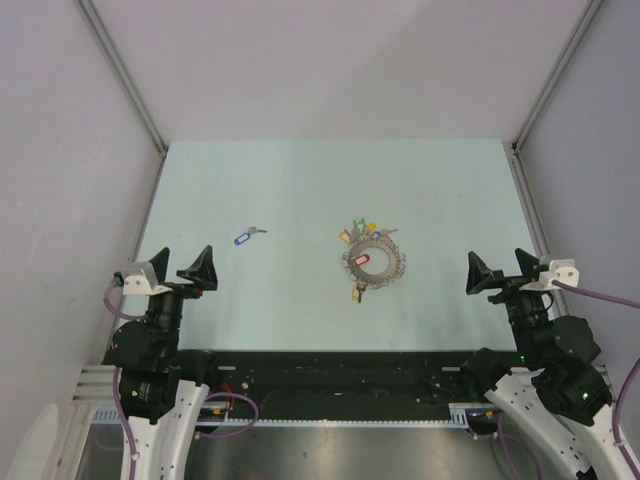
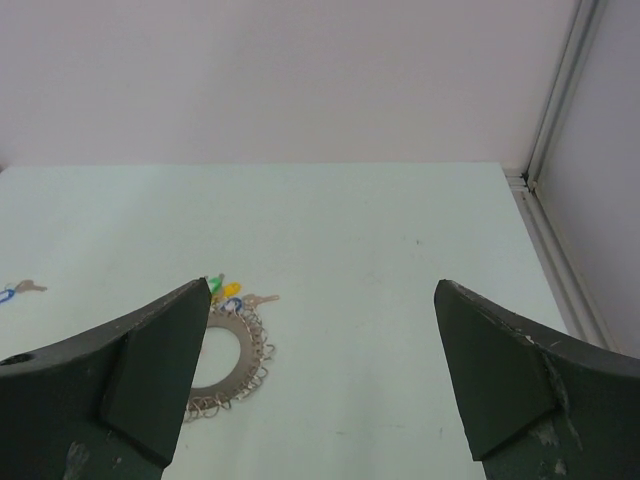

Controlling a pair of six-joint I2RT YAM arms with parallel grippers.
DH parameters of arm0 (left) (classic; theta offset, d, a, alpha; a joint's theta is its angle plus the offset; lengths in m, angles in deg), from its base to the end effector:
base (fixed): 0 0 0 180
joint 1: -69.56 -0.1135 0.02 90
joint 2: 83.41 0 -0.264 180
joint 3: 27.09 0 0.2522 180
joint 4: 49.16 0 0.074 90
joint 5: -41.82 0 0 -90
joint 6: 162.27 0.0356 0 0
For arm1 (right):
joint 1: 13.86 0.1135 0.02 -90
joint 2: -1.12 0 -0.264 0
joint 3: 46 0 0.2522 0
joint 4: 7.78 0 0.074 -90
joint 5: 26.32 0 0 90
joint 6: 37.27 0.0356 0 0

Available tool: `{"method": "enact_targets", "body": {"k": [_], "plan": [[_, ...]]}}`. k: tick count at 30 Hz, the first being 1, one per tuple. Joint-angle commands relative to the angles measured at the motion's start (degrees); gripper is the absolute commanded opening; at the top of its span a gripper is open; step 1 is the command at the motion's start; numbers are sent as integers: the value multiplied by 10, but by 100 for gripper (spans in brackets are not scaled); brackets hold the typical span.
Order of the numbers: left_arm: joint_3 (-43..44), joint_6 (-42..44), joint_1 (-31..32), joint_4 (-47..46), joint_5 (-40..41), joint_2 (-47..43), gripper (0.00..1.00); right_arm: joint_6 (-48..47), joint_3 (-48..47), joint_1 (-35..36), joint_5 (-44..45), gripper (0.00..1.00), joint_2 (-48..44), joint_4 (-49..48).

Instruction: Put the keys on the keyring

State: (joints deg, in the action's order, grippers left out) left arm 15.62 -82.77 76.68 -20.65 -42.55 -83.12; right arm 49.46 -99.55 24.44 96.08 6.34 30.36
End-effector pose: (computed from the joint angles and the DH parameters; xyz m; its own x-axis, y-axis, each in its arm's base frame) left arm 0.0485 -0.0025 0.3113 0.2293 -0.2114 -0.9501 0.0718 0.9771 -0.2001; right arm 0.0332 0.0019 0.3443 0.1449 0.0530 -0.9880 -0.1013 0.9941 0.0385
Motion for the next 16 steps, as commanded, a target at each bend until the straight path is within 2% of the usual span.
{"method": "enact_targets", "body": {"k": [1,7,16], "plan": [[21,0,-3,-2,-5,-43,100,-16,13,-34,-40,100,6,1],[16,5,-3,-6,-3,-48,100,-17,37,-124,-129,100,-8,-25],[13,10,-3,-9,-6,-48,100,-18,47,-140,-132,100,-15,-36]]}}
